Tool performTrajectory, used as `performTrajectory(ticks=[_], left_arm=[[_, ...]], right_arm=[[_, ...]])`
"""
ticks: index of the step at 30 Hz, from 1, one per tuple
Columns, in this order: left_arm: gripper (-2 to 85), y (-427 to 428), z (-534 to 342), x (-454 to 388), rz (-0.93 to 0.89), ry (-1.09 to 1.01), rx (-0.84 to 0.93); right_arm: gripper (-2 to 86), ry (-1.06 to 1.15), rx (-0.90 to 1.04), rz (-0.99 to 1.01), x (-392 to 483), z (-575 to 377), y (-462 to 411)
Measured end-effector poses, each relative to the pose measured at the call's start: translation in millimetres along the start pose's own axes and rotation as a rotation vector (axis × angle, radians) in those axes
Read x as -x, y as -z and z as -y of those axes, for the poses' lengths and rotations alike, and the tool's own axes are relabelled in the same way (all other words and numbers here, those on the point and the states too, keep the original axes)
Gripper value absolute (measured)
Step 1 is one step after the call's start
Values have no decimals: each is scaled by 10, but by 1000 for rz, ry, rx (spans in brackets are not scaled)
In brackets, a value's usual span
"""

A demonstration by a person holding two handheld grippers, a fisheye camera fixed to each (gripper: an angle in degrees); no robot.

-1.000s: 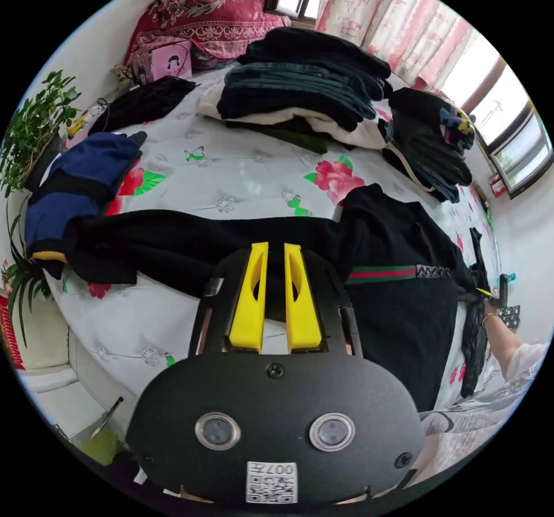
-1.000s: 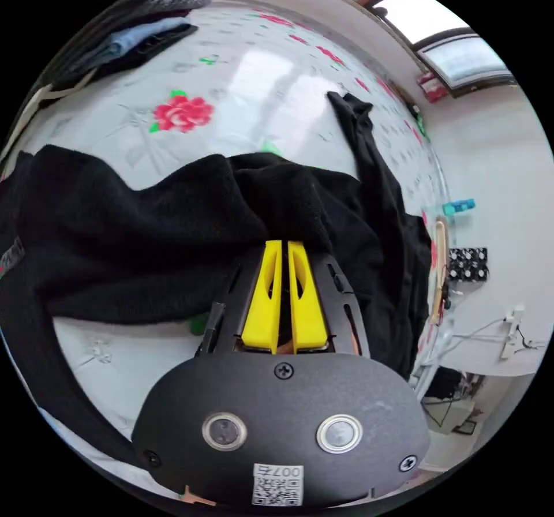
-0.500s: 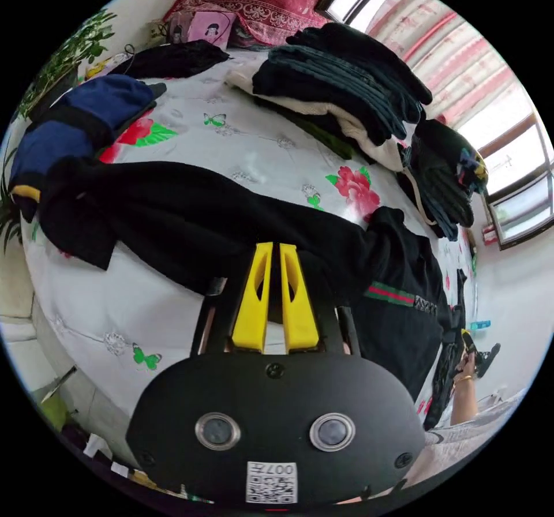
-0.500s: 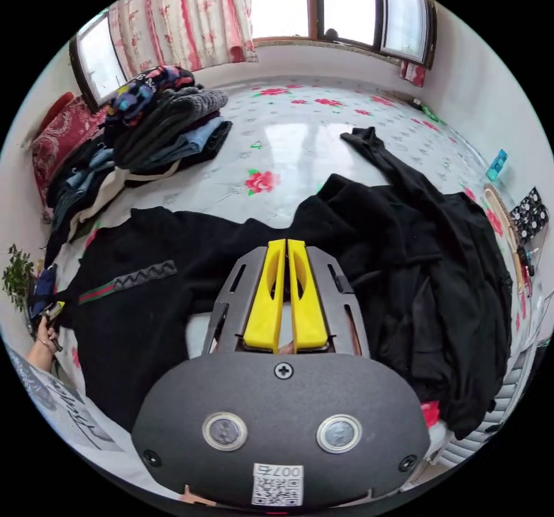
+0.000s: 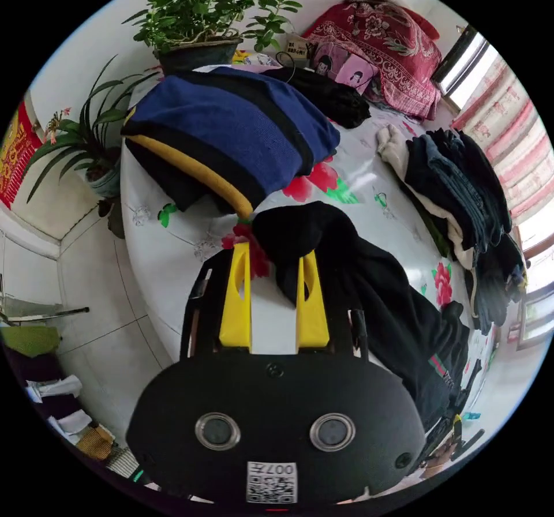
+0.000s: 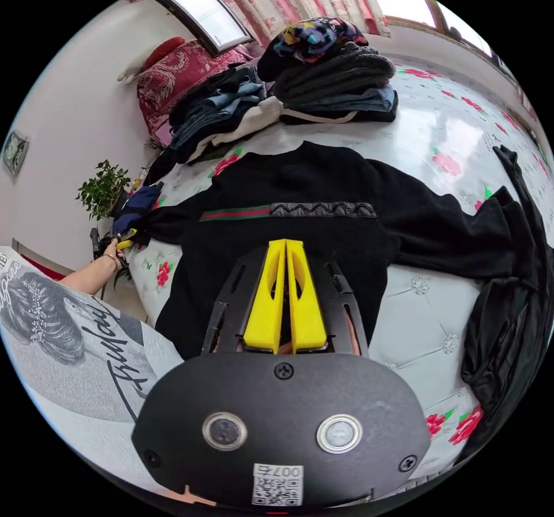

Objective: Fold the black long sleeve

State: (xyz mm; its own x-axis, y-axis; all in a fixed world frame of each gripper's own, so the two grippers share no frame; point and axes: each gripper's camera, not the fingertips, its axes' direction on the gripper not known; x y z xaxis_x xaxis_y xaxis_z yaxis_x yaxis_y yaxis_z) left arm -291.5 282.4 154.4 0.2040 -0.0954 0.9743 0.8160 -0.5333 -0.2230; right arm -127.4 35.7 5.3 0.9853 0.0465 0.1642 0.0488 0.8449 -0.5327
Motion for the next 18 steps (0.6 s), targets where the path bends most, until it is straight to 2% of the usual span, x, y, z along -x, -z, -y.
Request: performTrajectory(ticks=[2,5,6,7,9,10,11,13,15,18], left_arm=[[5,60,272,-95,-62,-114,101],[-6,566,506,-200,-352,-269,164],[-7,925,565,-169,-487,-313,127],[-8,1141,599,-99,-549,-310,73],[-9,1897,835,480,-724,-174,-119],[-9,2028,883,663,-755,-124,-165],[-9,2210,928,1013,-765,-27,-247],[-9,2236,914,1301,-665,47,-256],[-9,1951,787,1430,-525,74,-124],[-9,1538,521,1604,-478,114,-7]], right_arm=[[-2,19,-8,-2,122,-41,111],[-2,63,-41,-4,370,-175,294],[-2,82,-53,5,479,-241,331],[-2,101,-56,20,588,-301,336],[-1,131,-42,34,746,-376,286],[-1,151,-37,41,839,-417,230],[0,163,-32,45,880,-432,191],[2,199,16,32,986,-461,-71],[4,198,64,49,1000,-420,-272],[8,172,99,96,982,-276,-489]])
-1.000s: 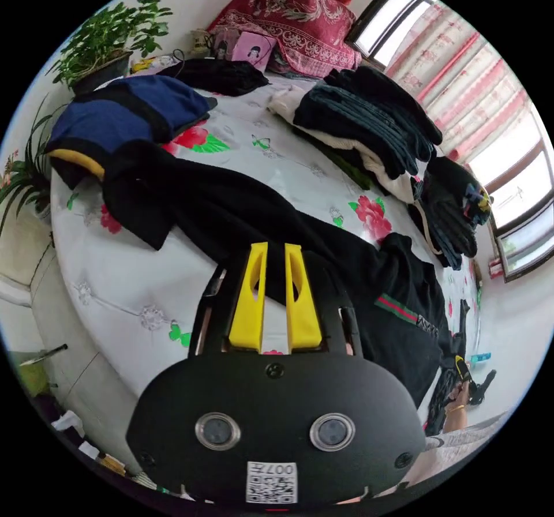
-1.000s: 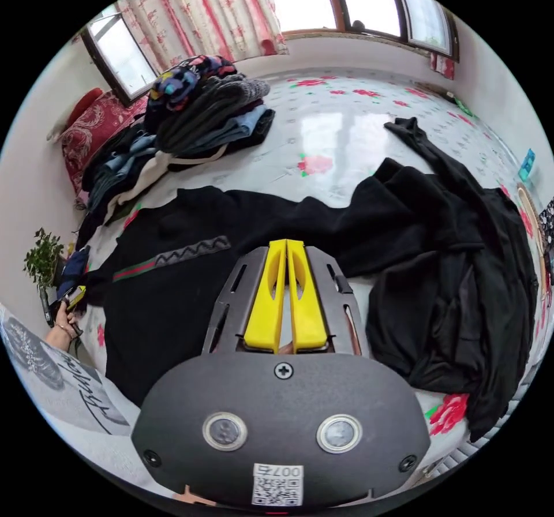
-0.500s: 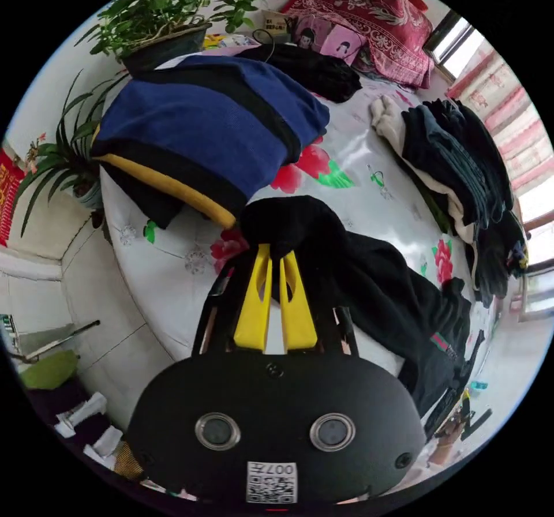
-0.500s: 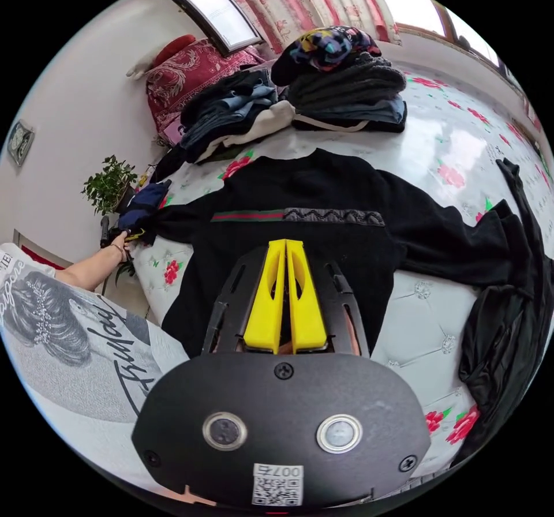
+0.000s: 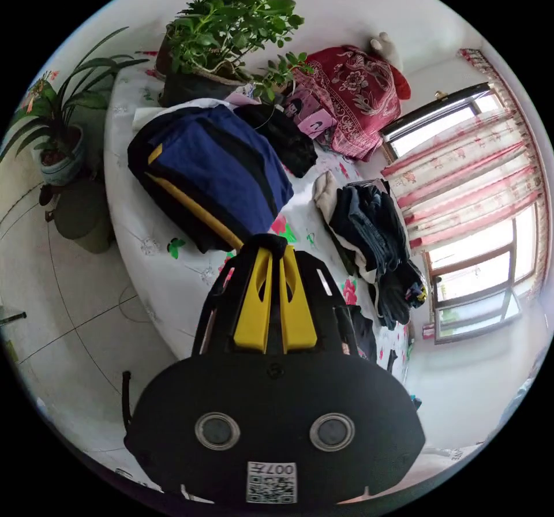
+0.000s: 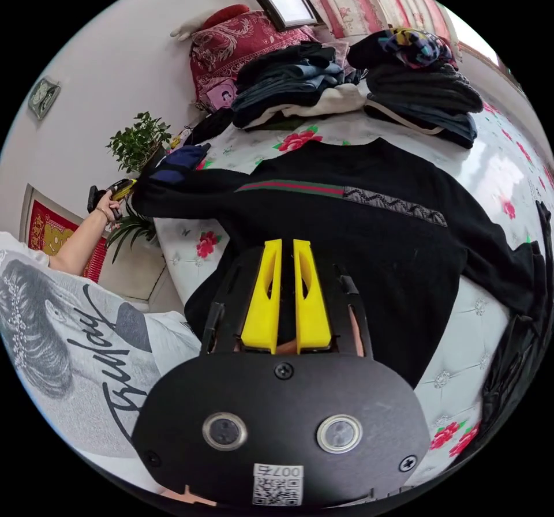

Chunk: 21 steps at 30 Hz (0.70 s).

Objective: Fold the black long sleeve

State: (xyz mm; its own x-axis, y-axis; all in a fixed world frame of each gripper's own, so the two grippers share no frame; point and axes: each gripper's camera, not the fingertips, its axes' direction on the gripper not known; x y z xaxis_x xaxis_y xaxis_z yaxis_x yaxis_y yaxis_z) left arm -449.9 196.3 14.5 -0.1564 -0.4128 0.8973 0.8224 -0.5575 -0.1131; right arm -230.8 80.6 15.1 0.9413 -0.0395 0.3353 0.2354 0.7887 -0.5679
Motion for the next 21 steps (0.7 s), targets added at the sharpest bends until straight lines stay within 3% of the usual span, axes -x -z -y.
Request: performTrajectory(ticks=[7,10,14,18,21], left_arm=[[-9,-46,-55,207,-184,20,-30],[-9,24,283,-36,-303,-25,-68],[-8,30,779,-780,-415,-188,-114],[1,-445,721,-1216,-312,-281,-75],[54,-831,306,-1036,-179,-259,7]], right_arm=[[16,67,142,-38,-57,594,-647],[17,108,221,-4,94,739,-1139],[18,273,157,74,677,852,-1248],[29,441,263,115,1153,727,-1489],[38,404,308,101,1034,600,-1450]])
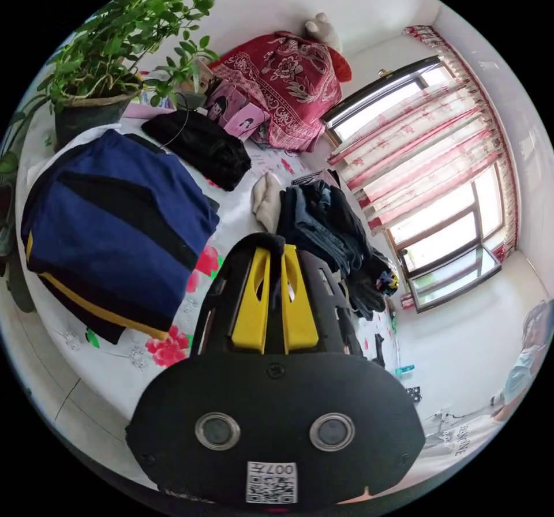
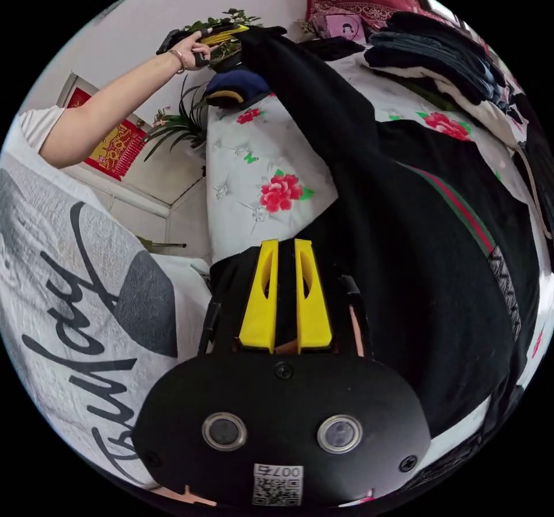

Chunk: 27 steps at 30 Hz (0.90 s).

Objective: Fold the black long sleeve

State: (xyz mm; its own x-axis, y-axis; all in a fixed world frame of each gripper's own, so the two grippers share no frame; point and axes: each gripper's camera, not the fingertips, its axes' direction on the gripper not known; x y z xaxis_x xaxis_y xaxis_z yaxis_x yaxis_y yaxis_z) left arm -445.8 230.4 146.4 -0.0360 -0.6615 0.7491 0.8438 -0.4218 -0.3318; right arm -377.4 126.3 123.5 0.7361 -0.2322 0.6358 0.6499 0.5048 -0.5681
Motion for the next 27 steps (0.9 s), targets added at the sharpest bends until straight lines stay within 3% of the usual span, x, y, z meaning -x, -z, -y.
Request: performTrajectory(ticks=[4,7,12,15,18,20,23,25,27], left_arm=[[88,-49,-846,72,168,3,64],[78,-35,-1727,-173,173,-70,140],[71,-810,-3490,-1011,-14,-306,576],[79,-1149,-4108,-1399,-26,-441,713],[89,-1618,-4739,-1705,96,-612,867],[68,-1663,-4863,-1819,204,-692,817],[17,-1836,-4910,-1977,285,-834,887],[4,-1811,-4693,-2011,171,-785,943],[-2,-1380,-4140,-1911,-275,-579,828]], right_arm=[[48,-279,-92,-57,-513,-705,602],[52,-539,-142,-161,-881,-1523,1053],[60,-861,-134,-296,-1171,-2679,1406],[66,-908,-110,-241,-1233,-2955,1360],[67,-866,-76,-193,-1233,-2930,1277],[64,-844,-75,-225,-1207,-2870,1274],[37,-788,-43,-281,-1182,-2742,1372],[21,-706,-72,-154,-1216,-2640,1625],[19,-651,-179,-99,-1169,-2609,1989]])
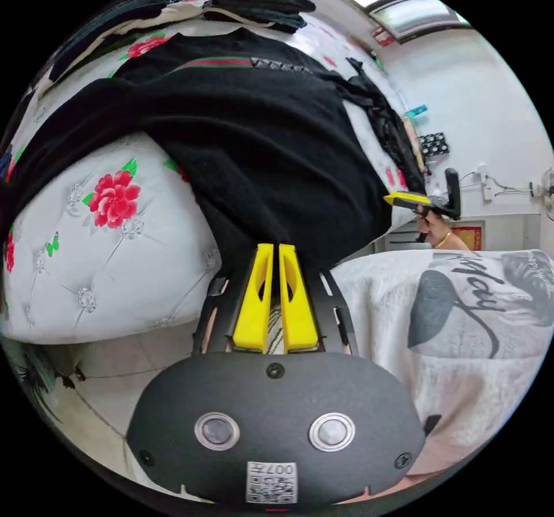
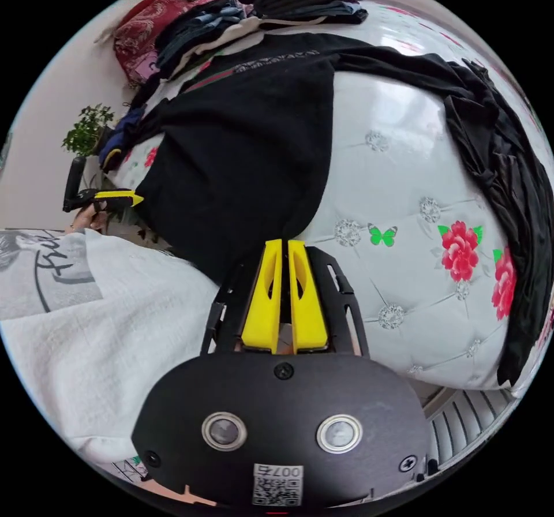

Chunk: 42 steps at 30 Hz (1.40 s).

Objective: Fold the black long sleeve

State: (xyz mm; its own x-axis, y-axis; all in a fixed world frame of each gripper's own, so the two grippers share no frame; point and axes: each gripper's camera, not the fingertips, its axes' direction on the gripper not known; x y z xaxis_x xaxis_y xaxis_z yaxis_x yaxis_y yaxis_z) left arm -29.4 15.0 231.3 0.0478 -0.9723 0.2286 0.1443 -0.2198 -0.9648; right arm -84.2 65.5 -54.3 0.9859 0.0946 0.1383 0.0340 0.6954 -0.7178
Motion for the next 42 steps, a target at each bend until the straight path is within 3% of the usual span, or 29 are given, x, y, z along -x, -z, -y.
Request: performTrajectory(ticks=[3,7,11,15,20,23,27,31,33,35,40,42], left_arm=[[-2,537,-378,612,-193,182,-247],[9,457,-877,1255,25,444,-160],[63,453,-934,1060,158,358,-143],[89,255,-597,1086,225,272,-50],[57,174,-111,1275,380,248,104],[11,515,55,1175,228,132,126],[-2,1172,154,960,-81,-23,98],[-4,1349,154,1673,-441,122,-23],[-6,1223,-82,2431,-521,393,-97],[-7,1317,-302,2740,-520,494,-185],[-8,1663,-614,3043,-534,565,-285],[-8,1733,-573,3094,-567,561,-297]], right_arm=[[30,13,-108,48,-5,-20,442],[61,-136,-67,95,-368,-285,421],[74,-180,-89,170,-405,-539,434],[74,-88,-61,287,-40,-422,261],[44,27,10,333,626,-6,-77],[15,59,11,408,739,197,191],[5,139,-262,485,648,66,2008],[15,261,-507,412,996,142,3442],[27,308,-546,411,1177,310,3458],[42,286,-487,429,1241,465,3198],[70,104,-290,176,948,28,2058],[74,64,-199,161,841,-153,1673]])
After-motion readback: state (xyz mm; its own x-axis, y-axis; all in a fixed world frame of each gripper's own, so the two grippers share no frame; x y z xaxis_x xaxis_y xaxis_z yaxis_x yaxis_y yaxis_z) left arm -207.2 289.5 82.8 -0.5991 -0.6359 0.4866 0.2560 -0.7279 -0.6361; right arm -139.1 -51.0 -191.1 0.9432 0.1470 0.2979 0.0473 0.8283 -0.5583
